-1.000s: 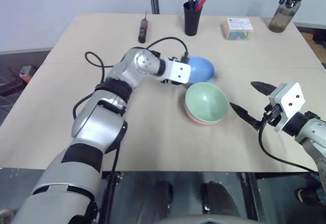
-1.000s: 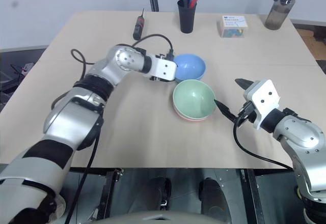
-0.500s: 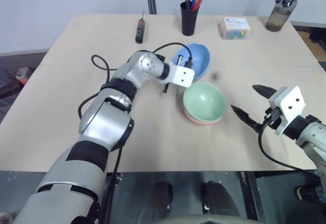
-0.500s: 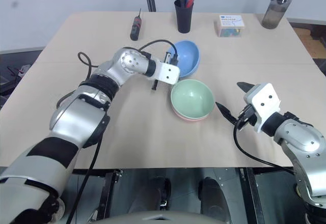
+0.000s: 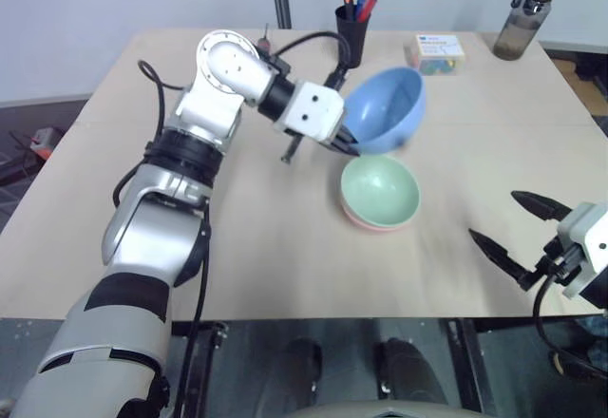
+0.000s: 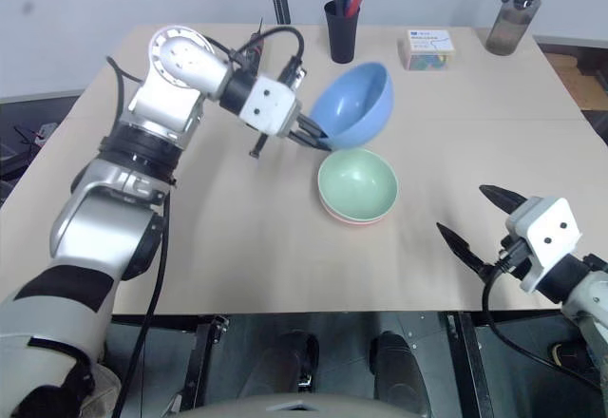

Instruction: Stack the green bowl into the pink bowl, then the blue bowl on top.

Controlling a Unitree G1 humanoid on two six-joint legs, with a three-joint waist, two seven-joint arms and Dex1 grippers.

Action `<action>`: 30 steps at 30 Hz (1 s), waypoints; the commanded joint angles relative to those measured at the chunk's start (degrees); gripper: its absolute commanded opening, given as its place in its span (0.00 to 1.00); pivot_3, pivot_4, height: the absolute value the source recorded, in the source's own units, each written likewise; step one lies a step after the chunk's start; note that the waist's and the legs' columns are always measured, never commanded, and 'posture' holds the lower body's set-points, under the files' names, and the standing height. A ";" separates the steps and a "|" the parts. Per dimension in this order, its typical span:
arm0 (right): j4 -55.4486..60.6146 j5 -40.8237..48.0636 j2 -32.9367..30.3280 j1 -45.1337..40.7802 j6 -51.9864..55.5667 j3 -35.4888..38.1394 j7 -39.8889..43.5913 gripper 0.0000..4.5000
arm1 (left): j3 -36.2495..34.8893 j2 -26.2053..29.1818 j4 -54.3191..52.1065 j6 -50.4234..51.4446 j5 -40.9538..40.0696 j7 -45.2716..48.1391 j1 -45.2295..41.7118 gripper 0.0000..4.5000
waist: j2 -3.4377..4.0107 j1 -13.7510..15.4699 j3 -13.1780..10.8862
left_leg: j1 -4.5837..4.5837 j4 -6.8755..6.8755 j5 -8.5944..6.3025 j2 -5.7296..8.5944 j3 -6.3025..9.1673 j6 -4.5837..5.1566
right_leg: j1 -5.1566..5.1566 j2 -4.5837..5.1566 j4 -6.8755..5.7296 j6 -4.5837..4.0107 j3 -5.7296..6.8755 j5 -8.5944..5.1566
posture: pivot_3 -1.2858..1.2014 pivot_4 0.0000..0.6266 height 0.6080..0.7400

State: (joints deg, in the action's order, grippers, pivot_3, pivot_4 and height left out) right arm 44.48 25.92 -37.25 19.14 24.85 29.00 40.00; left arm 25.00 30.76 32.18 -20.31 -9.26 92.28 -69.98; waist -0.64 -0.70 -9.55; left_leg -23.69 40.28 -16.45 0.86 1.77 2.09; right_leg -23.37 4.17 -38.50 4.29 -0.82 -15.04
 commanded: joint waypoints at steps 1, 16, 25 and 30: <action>2.12 0.67 -0.47 -0.53 -1.51 1.33 -0.29 1.00 | 0.26 0.36 -3.90 1.18 -3.44 0.22 0.06 0.26 | 0.00 -0.01 0.00 | 0.04 0.02 0.00 0.01 -0.02 0.01 | 0.00 -0.01 -0.06 0.00 -0.03 0.00 | 0.52 0.24 1.00; -3.30 4.15 -3.47 -11.48 5.24 -6.43 -1.33 1.00 | -19.94 1.13 -25.60 34.04 -10.43 -23.42 22.71 0.62 | 0.03 -0.21 0.02 | 0.13 0.04 0.01 -0.12 -0.12 -0.01 | -0.06 0.00 -0.27 -0.01 -0.19 -0.02 | 0.52 0.24 1.00; -11.83 6.60 -11.11 -11.40 4.83 -0.21 7.95 1.00 | -33.34 9.90 -43.29 49.79 -20.37 -30.08 44.03 0.99 | 0.05 0.09 0.03 | 0.10 0.02 0.03 -0.11 -0.12 -0.06 | -0.05 0.04 -0.18 -0.01 -0.19 -0.02 | 0.52 0.24 1.00; -12.75 9.74 -14.11 -7.57 6.63 6.80 12.57 1.00 | -37.94 15.10 -49.10 51.33 -20.86 -30.93 54.61 0.99 | 0.04 0.27 0.03 | 0.17 -0.02 -0.02 -0.14 -0.10 0.01 | 0.00 0.05 -0.17 -0.02 -0.15 -0.02 | 0.52 0.24 1.00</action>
State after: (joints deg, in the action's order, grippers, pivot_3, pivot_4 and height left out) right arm 30.72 33.74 -50.44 11.28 31.06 32.42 51.00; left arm -10.82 44.72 -13.49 30.97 -29.07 61.39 -15.92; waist -0.61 -0.43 -9.52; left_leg -23.51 40.26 -16.47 0.71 1.66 2.10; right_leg -23.36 4.22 -38.65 4.28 -0.97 -15.05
